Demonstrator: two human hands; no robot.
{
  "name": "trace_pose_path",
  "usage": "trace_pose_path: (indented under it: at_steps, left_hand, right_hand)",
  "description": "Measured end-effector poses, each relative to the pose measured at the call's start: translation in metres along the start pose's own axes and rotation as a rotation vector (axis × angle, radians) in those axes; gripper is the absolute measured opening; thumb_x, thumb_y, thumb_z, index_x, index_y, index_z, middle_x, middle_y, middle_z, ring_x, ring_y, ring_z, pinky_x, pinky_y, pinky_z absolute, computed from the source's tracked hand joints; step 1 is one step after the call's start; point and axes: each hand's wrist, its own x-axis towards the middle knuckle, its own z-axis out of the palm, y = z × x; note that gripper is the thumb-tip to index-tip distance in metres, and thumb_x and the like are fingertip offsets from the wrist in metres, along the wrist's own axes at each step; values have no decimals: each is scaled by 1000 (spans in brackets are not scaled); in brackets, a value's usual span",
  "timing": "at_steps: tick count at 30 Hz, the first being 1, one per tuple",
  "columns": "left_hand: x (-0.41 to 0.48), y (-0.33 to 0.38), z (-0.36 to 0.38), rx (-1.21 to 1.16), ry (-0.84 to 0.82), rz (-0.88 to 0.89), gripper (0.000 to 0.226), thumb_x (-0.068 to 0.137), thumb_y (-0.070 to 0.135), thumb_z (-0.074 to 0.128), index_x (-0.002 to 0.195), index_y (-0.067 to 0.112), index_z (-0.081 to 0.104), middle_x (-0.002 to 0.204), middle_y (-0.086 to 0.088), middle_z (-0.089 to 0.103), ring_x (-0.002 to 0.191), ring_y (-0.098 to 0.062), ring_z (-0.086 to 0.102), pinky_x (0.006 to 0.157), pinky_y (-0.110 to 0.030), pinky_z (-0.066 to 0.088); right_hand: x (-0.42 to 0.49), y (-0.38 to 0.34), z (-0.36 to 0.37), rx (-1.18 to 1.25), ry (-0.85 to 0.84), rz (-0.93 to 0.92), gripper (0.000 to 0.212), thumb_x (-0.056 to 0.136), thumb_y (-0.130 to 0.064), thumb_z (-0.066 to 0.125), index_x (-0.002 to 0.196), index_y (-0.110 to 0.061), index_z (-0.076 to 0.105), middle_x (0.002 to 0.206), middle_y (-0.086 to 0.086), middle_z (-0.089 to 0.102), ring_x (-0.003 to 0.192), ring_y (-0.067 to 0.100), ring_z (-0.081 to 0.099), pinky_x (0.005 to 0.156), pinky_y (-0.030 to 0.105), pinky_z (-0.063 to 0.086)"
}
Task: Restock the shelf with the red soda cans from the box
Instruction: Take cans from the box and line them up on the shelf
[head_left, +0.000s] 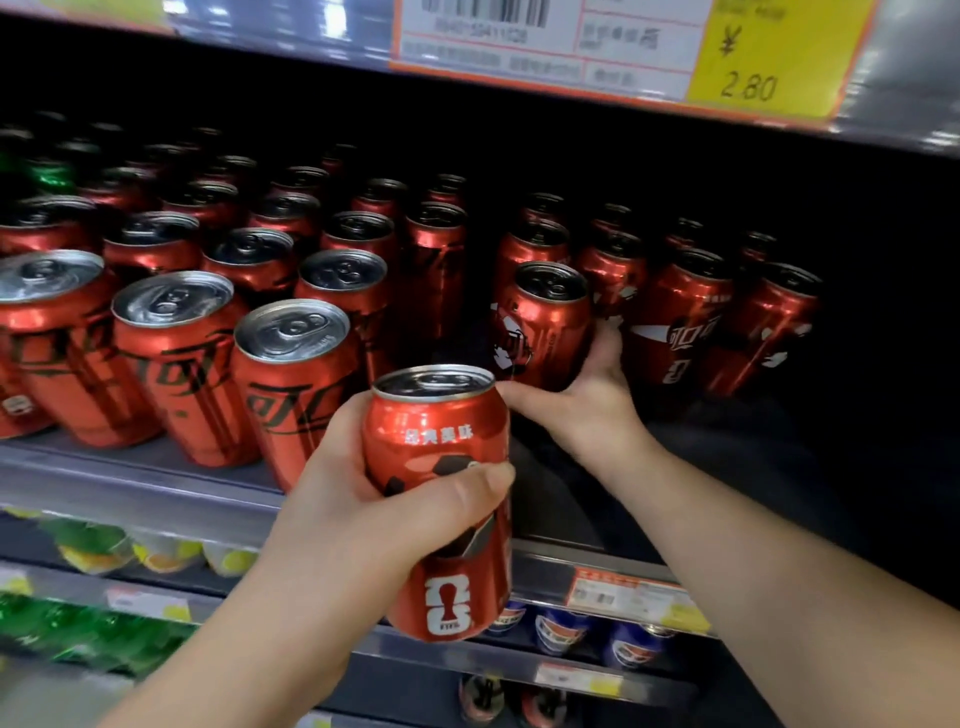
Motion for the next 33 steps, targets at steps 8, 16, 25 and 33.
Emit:
trace_pose_path:
  at_steps: [8, 16, 25, 33]
  left_hand:
    - [4, -3, 0, -7, -4, -23, 58, 25, 45, 76, 81, 51, 62, 82, 12, 74, 72, -3, 70, 64, -27, 48]
    - [4, 0, -1, -6, -38, -8, 58, 26, 44, 76, 82, 50, 62, 84, 11, 74, 74, -4, 71, 65, -26, 49]
    - [6, 1, -4, 7, -28, 10, 50, 37, 35, 81, 78, 54, 61, 82, 16, 74, 71, 0, 70, 53, -14, 50]
    - [3, -4, -6, -1, -47, 14, 57, 28, 46, 75, 83, 53, 61, 85, 14, 74, 74, -1, 70, 61, -22, 50]
  right_hand:
    - [9, -7, -12, 75, -210, 74, 82, 73, -12, 76, 139, -27, 29, 122, -4, 53, 119, 15, 51, 98, 28, 41]
    - [8, -12, 6, 40, 45, 79, 89, 62, -25, 86, 133, -19, 32, 122, -1, 53, 111, 15, 53, 87, 25, 45]
    - [5, -12, 5, 0, 60, 61, 94, 61, -32, 86, 135, -15, 31, 118, -6, 47, 108, 8, 47, 88, 21, 40]
    - [1, -6, 4, 39, -42, 50, 87, 63, -36, 84, 135, -26, 38, 135, -1, 47, 121, 15, 47, 102, 35, 43]
